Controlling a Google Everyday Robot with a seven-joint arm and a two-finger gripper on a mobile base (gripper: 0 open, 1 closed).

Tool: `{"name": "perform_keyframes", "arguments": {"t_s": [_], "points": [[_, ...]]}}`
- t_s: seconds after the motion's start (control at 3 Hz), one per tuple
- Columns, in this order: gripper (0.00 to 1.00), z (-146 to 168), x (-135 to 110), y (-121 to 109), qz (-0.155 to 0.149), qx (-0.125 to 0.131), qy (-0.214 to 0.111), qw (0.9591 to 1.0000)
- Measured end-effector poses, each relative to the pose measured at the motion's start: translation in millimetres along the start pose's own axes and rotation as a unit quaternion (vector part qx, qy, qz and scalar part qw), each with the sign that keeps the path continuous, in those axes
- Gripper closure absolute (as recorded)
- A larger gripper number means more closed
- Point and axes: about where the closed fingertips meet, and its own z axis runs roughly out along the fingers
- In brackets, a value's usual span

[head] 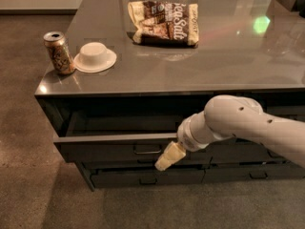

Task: Open top drawer

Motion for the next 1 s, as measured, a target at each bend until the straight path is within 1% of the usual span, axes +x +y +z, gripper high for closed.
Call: {"name": "perform_keyframes", "arguments": {"t_s": [0.33,0.67,1.0], "points": [[0.00,2.9,15.6,10.9,-0.010,-0.010,0.009,0.9999],[0.00,19.6,25.4,10.0,-0.014,-0.023,0.031,0.9992],[0.18,17.8,23.7,9.5,-0.015,-0.024,0.033,0.9990]]}}
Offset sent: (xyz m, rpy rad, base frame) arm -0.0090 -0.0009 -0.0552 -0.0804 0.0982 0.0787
